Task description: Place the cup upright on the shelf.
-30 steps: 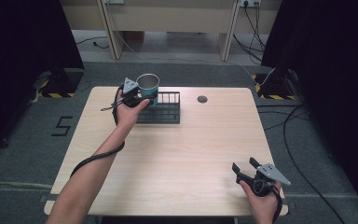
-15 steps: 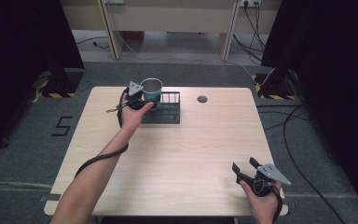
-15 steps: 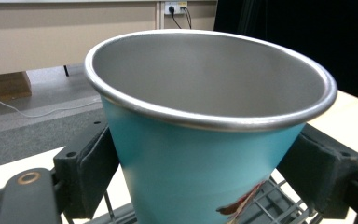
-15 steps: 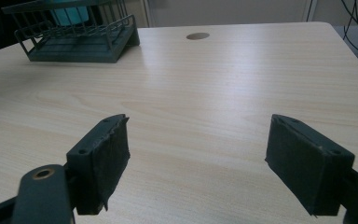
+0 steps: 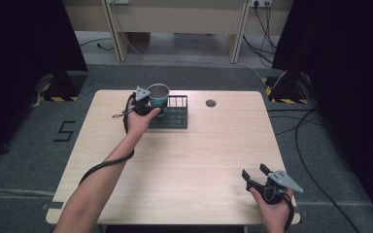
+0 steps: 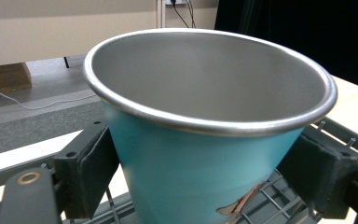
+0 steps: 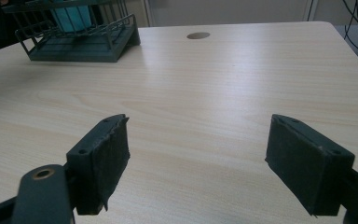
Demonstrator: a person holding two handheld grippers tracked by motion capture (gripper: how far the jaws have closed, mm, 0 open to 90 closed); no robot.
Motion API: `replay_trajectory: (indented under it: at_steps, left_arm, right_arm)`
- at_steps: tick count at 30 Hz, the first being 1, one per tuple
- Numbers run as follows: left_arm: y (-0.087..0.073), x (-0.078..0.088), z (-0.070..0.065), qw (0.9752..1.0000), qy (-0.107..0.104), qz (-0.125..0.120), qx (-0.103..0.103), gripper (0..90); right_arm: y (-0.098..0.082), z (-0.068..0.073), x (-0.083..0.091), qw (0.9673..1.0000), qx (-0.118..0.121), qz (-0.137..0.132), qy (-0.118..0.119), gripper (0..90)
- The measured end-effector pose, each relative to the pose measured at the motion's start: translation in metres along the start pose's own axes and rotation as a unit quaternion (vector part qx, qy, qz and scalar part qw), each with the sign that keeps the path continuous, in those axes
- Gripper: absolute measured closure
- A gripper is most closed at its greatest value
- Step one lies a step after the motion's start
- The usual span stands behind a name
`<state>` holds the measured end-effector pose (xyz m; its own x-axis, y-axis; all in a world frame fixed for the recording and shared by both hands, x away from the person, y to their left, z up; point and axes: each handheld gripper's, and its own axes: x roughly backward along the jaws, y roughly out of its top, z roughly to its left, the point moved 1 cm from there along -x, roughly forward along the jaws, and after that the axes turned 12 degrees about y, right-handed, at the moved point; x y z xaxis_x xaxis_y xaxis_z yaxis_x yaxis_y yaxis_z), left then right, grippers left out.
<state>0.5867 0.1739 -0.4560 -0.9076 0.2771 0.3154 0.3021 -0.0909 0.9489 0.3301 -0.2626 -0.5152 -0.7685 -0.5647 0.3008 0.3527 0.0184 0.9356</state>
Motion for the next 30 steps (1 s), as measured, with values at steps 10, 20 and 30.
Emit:
replay_trajectory:
  at_steps: [10,20,30]
  left_arm:
    - [0.0,0.0,0.0,0.9999,-0.001,0.006,-0.014,15.7]
    - [0.001,0.005,0.004,0.9996,0.001,0.012,-0.027,14.3]
    - [0.001,0.012,0.007,0.9995,-0.002,0.015,-0.028,14.3]
  right_arm:
    - [0.0,0.0,0.0,1.0,0.0,0.001,0.001,21.7]
    - [0.0,0.0,0.0,1.0,-0.001,0.003,0.002,21.7]
    - [0.0,0.0,0.0,1.0,-0.001,0.003,0.001,21.6]
